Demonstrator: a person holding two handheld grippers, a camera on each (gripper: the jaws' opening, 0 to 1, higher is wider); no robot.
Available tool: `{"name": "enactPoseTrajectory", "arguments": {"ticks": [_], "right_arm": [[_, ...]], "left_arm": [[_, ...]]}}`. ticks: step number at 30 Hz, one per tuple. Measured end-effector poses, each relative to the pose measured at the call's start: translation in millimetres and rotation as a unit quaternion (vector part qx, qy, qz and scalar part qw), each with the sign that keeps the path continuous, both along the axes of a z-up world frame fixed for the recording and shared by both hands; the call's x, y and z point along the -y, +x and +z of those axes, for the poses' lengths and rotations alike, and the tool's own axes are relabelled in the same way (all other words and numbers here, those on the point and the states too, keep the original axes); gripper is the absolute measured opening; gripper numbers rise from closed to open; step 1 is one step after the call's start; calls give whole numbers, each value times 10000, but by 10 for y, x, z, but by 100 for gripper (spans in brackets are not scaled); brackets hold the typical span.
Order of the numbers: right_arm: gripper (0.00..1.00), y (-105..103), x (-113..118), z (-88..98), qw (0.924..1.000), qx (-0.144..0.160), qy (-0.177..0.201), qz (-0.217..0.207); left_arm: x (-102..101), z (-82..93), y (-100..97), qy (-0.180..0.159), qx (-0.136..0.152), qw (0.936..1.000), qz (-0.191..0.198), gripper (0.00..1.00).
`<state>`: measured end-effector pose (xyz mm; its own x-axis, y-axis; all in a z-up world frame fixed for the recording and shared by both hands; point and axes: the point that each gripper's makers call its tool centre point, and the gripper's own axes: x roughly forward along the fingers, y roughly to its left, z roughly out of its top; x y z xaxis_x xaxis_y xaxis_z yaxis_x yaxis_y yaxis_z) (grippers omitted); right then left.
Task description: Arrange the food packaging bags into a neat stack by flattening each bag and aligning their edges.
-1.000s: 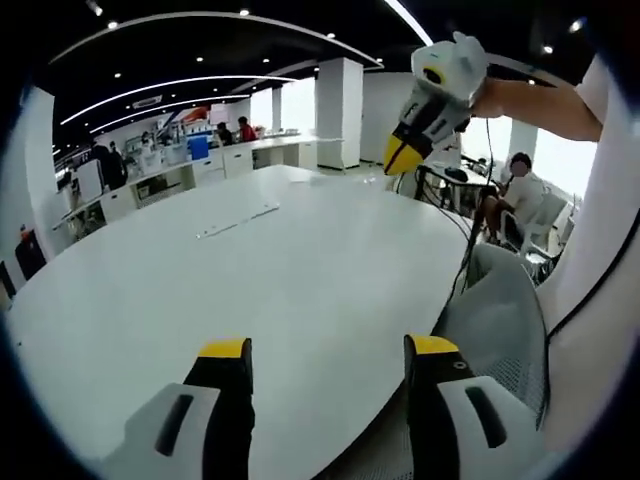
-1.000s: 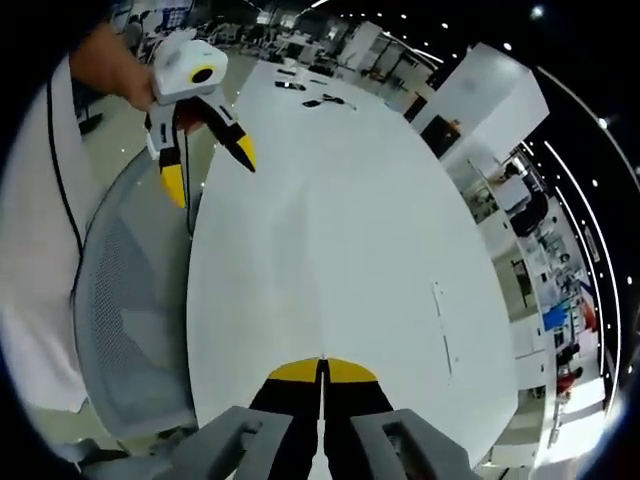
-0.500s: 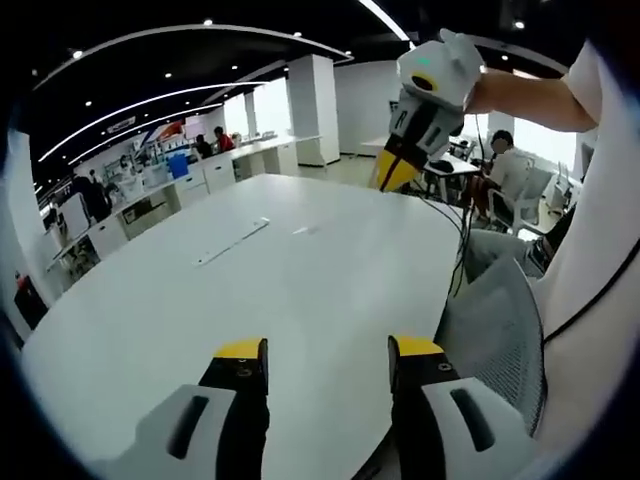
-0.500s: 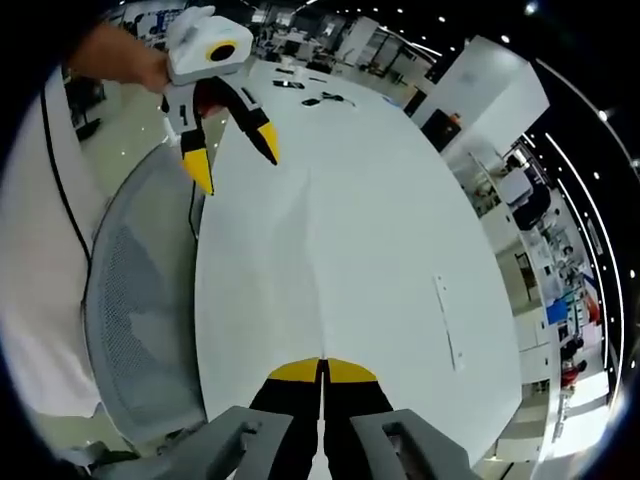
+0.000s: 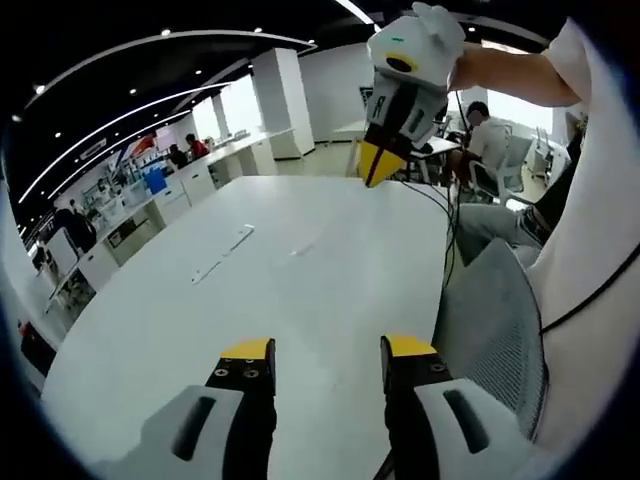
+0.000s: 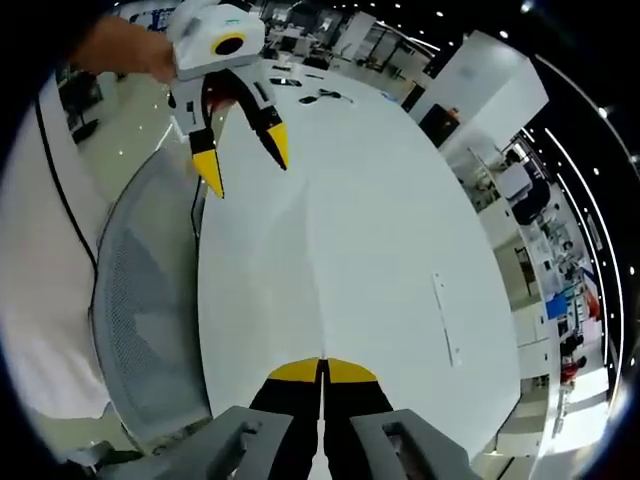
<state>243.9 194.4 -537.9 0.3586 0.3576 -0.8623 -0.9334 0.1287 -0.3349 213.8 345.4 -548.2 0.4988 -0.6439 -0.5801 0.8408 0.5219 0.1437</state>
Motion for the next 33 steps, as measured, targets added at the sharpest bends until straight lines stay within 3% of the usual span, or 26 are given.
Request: {"name": "enactPoseTrajectory", "arguments": {"ticks": [7, 13, 33], "right_arm": [[0, -36, -11, 55, 9999, -33, -92, 59], [0, -54, -7, 80, 9999, -46, -125, 76], [0, -83, 9, 200, 9994, 31, -283, 188]], "left_arm": [[10, 179, 104, 22, 114, 9999, -52, 35], [31, 224, 131, 108, 151, 9997, -157, 31], [143, 404, 227, 738, 237, 9939, -784, 23]]}}
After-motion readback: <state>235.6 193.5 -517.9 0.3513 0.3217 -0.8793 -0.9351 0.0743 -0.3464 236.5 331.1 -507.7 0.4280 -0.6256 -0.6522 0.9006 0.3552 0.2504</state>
